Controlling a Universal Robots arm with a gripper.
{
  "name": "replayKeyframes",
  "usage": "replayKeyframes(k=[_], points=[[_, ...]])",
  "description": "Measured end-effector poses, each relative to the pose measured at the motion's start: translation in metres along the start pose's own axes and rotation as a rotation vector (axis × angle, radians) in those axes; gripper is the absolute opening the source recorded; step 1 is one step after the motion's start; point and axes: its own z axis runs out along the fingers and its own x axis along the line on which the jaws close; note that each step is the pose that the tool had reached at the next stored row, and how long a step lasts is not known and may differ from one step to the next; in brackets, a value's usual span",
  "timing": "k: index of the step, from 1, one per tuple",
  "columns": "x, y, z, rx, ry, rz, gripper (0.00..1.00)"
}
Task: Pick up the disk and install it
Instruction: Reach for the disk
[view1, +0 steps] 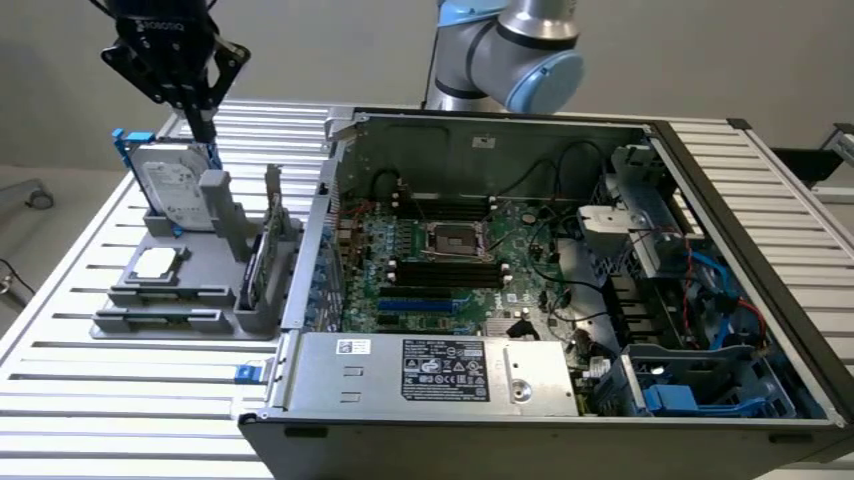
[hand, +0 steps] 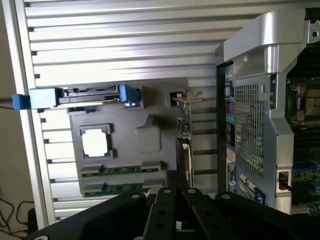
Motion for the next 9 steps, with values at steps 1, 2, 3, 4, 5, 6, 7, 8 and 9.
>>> replayKeyframes(k=[1, 2, 3, 4, 5, 6, 7, 8, 9], points=[[0.005, 0.0022, 0.0, 0.0018, -0.0001, 0.0, 0.11], [0.01, 0.0041, 0.0, 0.0034, -0.0003, 0.0, 0.11], [0.014, 0.0061, 0.0, 0.0049, -0.0004, 0.0, 0.11], [0.019, 0.0081, 0.0, 0.0063, -0.0005, 0.0, 0.11], [0.024, 0.0101, 0.0, 0.0076, -0.0006, 0.0, 0.11], [0.028, 0.0121, 0.0, 0.0087, -0.0007, 0.0, 0.11], [0.033, 0.0141, 0.0, 0.0098, -0.0008, 0.0, 0.11], [0.038, 0.0161, 0.0, 0.0107, -0.0009, 0.0, 0.11], [0.043, 0.0183, 0.0, 0.0115, -0.0009, 0.0, 0.11]])
